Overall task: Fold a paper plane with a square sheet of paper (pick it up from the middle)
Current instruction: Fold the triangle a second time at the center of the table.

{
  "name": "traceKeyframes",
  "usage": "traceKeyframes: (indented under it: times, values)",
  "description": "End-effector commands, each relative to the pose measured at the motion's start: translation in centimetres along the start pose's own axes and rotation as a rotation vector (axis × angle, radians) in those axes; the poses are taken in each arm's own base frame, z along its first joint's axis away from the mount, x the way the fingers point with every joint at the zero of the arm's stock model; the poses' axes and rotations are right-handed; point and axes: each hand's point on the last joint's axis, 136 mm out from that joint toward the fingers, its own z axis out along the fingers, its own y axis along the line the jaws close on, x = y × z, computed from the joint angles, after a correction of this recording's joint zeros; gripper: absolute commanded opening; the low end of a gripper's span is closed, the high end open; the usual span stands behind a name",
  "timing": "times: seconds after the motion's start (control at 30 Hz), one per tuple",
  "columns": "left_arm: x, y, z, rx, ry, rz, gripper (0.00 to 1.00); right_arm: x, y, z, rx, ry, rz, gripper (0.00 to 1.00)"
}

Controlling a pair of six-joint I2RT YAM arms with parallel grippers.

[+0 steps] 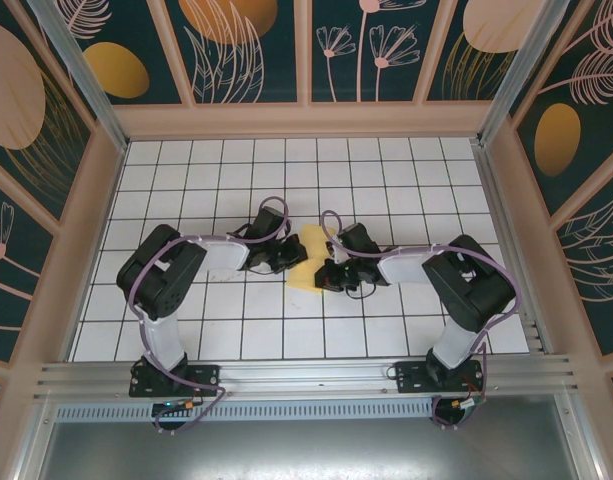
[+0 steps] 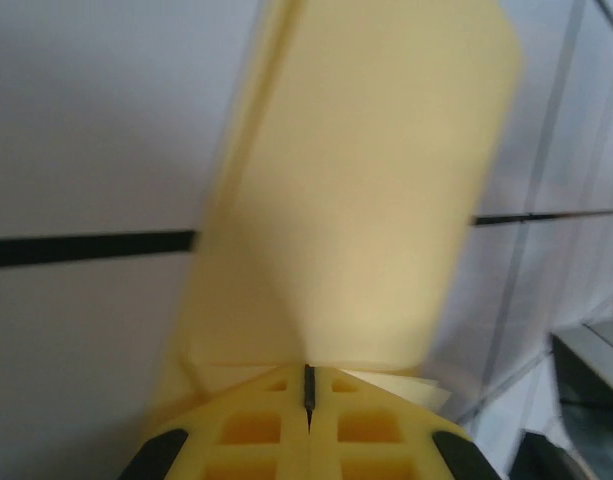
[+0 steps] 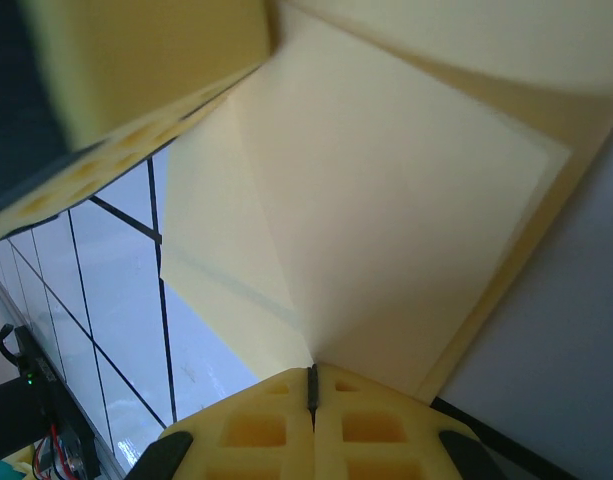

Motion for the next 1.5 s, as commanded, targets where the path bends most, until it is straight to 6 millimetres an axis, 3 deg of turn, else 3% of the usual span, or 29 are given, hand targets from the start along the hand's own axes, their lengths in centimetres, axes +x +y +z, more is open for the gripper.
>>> traceKeyframes:
  times: [0.0, 0.4, 0.43, 0.57, 0.77, 0.8, 0.9, 1.03, 1.13, 1.3, 1.47]
  values:
    - [-1.3, 2.2, 0.8, -0.101, -0.032, -0.015, 0.0, 2.8, -4.2, 0.2, 0.138, 0.078, 0.074, 0.0]
    - [-3.5, 3.4, -0.2, -0.108, -0.063, -0.016, 0.01, 3.2, -4.8, 0.4, 0.154, 0.09, 0.08, 0.0]
    - [-4.2, 2.5, -0.4, -0.092, -0.077, -0.004, 0.02, 3.3, -4.9, 0.4, 0.154, 0.091, 0.081, 0.0]
    - [-4.8, 2.8, -1.0, -0.108, -0.093, -0.003, 0.02, 3.0, -4.4, 0.4, 0.142, 0.085, 0.072, 0.0]
    - [-5.5, -0.4, -3.6, -0.029, -0.154, 0.02, 0.03, 2.2, -3.5, 0.3, 0.122, 0.073, 0.056, 0.0]
    - [-5.1, -0.3, -4.0, -0.014, -0.154, 0.017, 0.04, 2.0, -3.4, 0.3, 0.12, 0.07, 0.054, 0.0]
    - [-4.3, -2.8, -5.0, 0.099, -0.156, 0.041, 0.05, 1.7, -3.1, 0.2, 0.116, 0.064, 0.051, 0.0]
    - [-2.0, -4.1, -3.8, 0.141, -0.069, 0.089, 0.06, 1.5, -2.7, 0.0, 0.11, 0.054, 0.046, 0.0]
    - [-0.8, -3.3, -2.2, 0.104, -0.025, 0.092, 0.05, 1.1, -2.2, -0.1, 0.098, 0.045, 0.038, 0.0]
    - [-0.8, 0.5, -0.4, -0.028, -0.026, 0.021, 0.02, -0.1, -0.3, -0.7, 0.053, 0.021, 0.012, 0.0]
    - [-0.5, 2.2, -0.2, -0.093, -0.027, 0.005, 0.01, -2.4, 2.8, -1.4, -0.013, -0.02, -0.035, 0.0]
